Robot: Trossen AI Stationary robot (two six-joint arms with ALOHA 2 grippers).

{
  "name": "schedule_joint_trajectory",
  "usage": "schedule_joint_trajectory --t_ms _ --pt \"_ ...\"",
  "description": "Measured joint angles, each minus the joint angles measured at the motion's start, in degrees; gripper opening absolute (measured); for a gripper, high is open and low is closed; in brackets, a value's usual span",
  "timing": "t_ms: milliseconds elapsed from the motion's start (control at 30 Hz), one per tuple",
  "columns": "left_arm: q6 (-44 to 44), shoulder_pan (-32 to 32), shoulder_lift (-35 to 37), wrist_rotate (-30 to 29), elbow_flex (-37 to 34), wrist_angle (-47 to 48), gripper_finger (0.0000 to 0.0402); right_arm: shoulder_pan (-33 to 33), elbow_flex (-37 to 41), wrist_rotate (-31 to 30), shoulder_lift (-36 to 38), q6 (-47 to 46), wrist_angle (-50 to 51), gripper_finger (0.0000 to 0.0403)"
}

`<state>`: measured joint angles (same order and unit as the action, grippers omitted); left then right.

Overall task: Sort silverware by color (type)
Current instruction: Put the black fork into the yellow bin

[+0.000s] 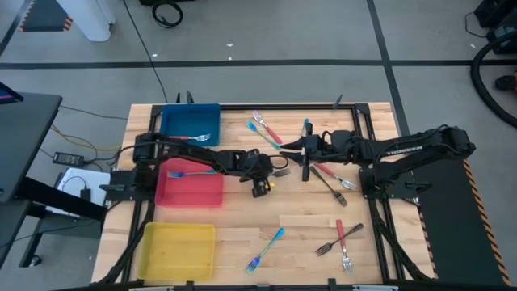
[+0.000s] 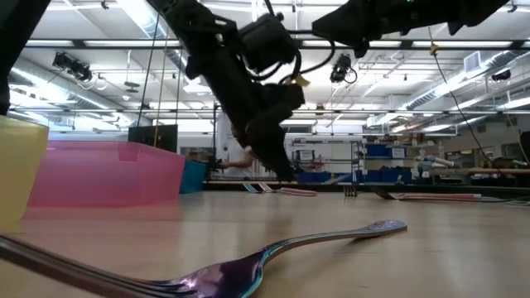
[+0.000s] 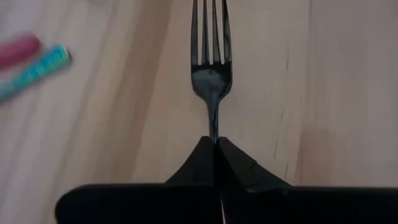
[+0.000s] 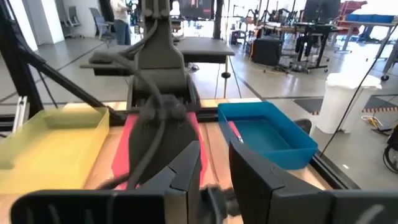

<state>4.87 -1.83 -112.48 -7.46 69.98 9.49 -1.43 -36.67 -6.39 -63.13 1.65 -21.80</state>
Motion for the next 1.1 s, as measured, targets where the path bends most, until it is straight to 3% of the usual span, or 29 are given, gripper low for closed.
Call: schedule_joint_trajectory --t_ms 333,667,867,1100 --pt "0.27 0.13 10.78 0.02 -0.02 14.61 0.0004 2.78 -0.02 -0.07 7.01 -1.37 9.63 0.0093" --pt "5.56 3.36 25.21 0.07 0.19 27.85 0.0005 5.24 0.02 -0.04 9.27 -1.86 12.26 0.0093" --pt "13.75 10.28 33.49 0.20 0.11 35.22 0.0005 5.24 0.04 -0.09 8.43 -1.77 12.41 0.0093" --pt "20.52 23.96 40.33 -0.31 -0.16 40.06 0.0005 5.38 -0.04 -0.01 7.40 -1.84 10.44 0.0093"
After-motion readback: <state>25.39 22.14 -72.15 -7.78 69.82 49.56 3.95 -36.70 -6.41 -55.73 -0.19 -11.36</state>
